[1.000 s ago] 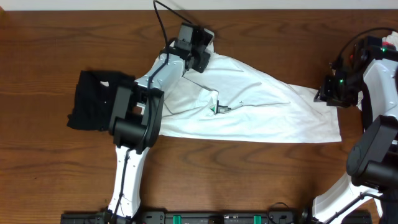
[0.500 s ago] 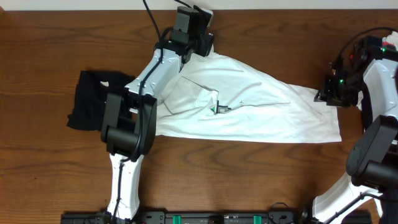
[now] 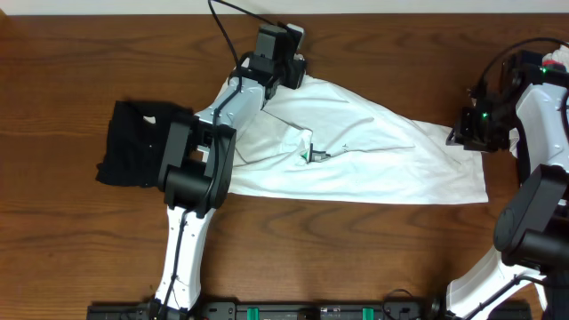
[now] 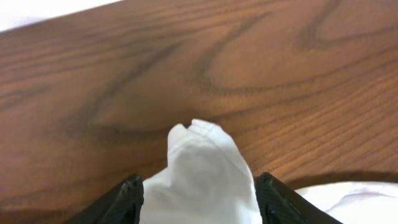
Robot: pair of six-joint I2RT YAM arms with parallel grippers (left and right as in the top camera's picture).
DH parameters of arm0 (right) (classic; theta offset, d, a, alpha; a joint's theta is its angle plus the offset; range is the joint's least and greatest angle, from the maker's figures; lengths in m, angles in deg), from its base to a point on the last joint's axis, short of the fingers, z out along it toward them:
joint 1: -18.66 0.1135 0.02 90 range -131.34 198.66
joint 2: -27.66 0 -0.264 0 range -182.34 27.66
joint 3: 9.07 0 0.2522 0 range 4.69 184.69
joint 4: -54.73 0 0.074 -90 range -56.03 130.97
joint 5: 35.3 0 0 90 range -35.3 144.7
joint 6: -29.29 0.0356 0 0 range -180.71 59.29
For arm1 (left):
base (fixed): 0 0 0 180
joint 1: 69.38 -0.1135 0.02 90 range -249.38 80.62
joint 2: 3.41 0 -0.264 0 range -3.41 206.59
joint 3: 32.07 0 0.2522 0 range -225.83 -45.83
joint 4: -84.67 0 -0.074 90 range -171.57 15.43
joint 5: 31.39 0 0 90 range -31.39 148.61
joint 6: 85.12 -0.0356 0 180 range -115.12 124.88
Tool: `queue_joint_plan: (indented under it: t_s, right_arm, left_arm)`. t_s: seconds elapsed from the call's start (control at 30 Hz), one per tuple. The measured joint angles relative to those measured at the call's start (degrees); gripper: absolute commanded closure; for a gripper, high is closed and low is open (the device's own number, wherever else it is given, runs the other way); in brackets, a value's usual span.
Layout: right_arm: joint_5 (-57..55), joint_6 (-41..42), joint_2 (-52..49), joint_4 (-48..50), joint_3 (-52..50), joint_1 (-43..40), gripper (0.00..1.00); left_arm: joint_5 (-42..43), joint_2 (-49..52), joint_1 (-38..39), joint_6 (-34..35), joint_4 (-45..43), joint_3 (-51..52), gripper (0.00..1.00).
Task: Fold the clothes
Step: 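Hold the left shoulder and right hem corner with both grippers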
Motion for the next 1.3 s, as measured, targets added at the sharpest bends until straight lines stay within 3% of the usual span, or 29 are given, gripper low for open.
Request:
queue_joint_plan:
  t_s: [0.6, 0.7, 0.93, 1.3]
  right_arm:
    - [0.0, 0.0, 0.0, -0.2, 0.0, 1.6, 0.63]
    - [0.0, 0.0, 0.0, -0.2, 0.0, 1.6, 0.64]
    - [0.0, 0.0, 0.0, -0.5, 0.0, 1.7, 0.64]
    - [0.0, 0.0, 0.0, -0.6, 0.0, 1.8, 0.64]
  left_arm:
    - [0.0, 1.4, 0.0, 0.3, -1.2, 0.0, 0.51]
    - [0.0, 2.2, 0.0, 0.4, -1.1, 0.0, 0.58]
    - [-0.1, 2.6, 0.0, 0.7, -1.1, 0.0, 0.92]
    - [0.0, 0.5, 0.0, -0.1, 5.3, 0.0, 0.94]
